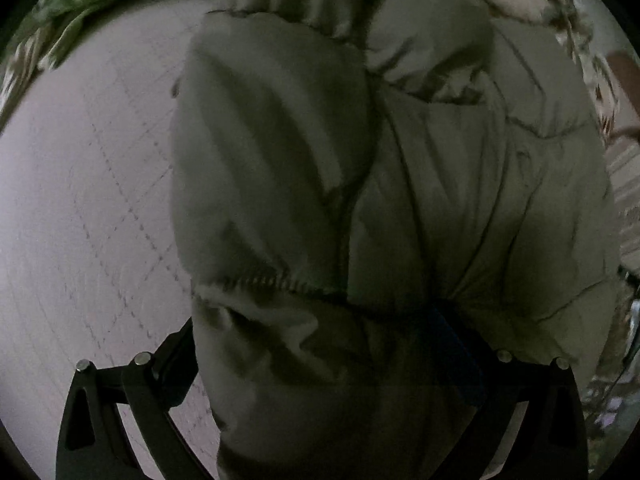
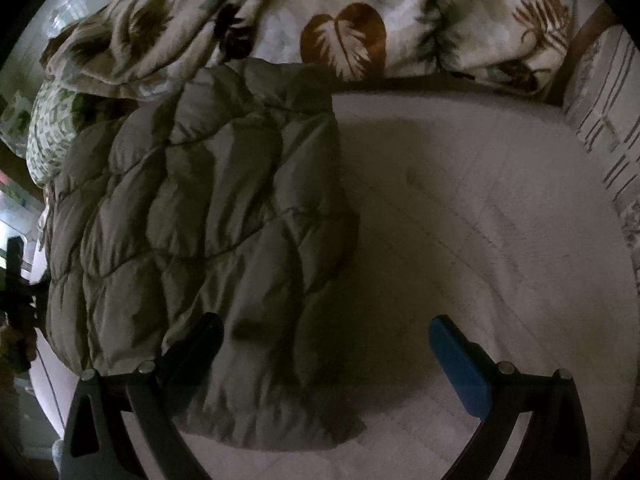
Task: Fold large clothes
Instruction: 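Grasp the coat bundle edge with the left gripper while the right gripper grasps it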
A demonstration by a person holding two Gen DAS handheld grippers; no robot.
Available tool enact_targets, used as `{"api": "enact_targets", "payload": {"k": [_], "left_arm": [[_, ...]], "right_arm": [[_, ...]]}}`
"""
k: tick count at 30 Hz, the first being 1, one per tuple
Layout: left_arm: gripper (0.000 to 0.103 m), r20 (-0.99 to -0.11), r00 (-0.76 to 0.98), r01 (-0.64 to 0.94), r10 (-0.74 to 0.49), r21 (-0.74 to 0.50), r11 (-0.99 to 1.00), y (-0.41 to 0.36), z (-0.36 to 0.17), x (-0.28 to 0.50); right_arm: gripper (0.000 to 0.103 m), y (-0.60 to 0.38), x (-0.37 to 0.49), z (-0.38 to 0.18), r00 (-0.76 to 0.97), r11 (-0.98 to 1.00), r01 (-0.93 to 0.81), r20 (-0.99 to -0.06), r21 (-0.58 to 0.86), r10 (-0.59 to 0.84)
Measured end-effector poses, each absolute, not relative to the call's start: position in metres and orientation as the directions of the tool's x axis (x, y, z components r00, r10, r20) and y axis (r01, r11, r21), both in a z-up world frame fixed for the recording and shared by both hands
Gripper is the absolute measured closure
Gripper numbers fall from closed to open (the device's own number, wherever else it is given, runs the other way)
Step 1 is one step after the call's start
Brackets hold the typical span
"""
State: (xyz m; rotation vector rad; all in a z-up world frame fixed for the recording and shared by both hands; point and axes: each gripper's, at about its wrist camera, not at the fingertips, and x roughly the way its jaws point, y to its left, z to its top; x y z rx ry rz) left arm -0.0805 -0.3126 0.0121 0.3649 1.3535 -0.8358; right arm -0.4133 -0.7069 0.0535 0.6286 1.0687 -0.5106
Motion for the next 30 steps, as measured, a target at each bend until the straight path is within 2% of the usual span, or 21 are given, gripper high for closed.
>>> {"api": "enact_targets", "payload": {"k": [8,18,23,25,27,29,30], "left_arm": [[0.000,-0.953,0.001,0.726,-0.302,-0.207,0.656,-0.323,0.008,-0.083],[0.000,-0.958,0.038,0.740,-0.284,-0.164,0.653,-0.350,0.007,-0.095],[0.000,-0.958,0.080,0.749,-0.276,-0.125,0.651,-0.362,0.006,-0.104],[0.000,-0.955,0.103,0.750,-0.278,-0.109,0.652,-0.365,0.007,-0.108],[0.001,-0.952,0.115,0.749,-0.283,-0.104,0.654,-0.365,0.008,-0.113],[0.006,-0.948,0.127,0.755,-0.292,-0.098,0.648,-0.367,0.010,-0.119],[0.013,-0.946,0.138,0.761,-0.295,-0.089,0.642,-0.368,0.012,-0.124]], "right_arm": [[0.000,-0.733,-0.382,0.018,0.433,0.669,0.631,-0.894,0.392,0.115],[0.000,-0.741,-0.354,-0.025,0.394,0.627,0.627,-0.883,0.462,0.257],[0.000,-0.735,-0.342,-0.030,0.347,0.669,0.621,-0.908,0.409,0.234],[0.008,-0.731,-0.339,-0.027,0.353,0.673,0.620,-0.909,0.404,0.221],[0.043,-0.726,-0.339,-0.020,0.412,0.670,0.590,-0.881,0.451,0.231],[0.054,-0.718,-0.340,-0.013,0.442,0.679,0.573,-0.871,0.459,0.215],[0.059,-0.714,-0.341,-0.011,0.453,0.685,0.568,-0.868,0.456,0.201]]}}
